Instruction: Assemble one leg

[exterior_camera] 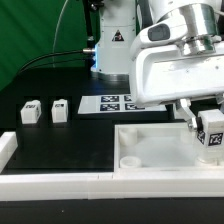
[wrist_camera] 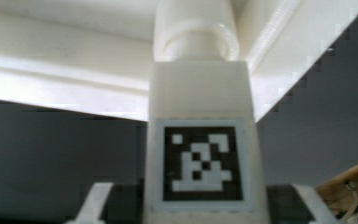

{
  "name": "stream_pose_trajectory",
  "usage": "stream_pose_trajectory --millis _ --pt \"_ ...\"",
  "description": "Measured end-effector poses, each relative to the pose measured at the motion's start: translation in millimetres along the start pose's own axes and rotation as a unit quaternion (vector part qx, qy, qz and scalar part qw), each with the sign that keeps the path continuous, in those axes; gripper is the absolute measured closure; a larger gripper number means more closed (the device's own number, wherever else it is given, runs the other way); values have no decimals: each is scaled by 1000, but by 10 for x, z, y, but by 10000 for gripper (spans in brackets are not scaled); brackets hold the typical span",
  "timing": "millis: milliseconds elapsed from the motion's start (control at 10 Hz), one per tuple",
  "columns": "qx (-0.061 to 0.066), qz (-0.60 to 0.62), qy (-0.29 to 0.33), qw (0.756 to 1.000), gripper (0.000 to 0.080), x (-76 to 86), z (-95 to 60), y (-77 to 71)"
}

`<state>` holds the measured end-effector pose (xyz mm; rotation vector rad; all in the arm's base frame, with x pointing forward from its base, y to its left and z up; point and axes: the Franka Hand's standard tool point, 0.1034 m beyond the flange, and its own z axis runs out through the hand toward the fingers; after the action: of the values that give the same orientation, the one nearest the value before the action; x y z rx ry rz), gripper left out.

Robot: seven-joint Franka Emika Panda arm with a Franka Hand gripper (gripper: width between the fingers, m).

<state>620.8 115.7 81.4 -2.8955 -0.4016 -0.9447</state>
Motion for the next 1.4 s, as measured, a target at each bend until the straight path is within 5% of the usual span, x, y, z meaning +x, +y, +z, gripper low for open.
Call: stream_pose_trajectory --millis 400,600,1400 --pt "2 0 -10 1000 426 -29 9 -7" --pt "2 0 -10 1000 180 -29 8 0" --pt "-1 0 -14 1000 151 32 -173 65"
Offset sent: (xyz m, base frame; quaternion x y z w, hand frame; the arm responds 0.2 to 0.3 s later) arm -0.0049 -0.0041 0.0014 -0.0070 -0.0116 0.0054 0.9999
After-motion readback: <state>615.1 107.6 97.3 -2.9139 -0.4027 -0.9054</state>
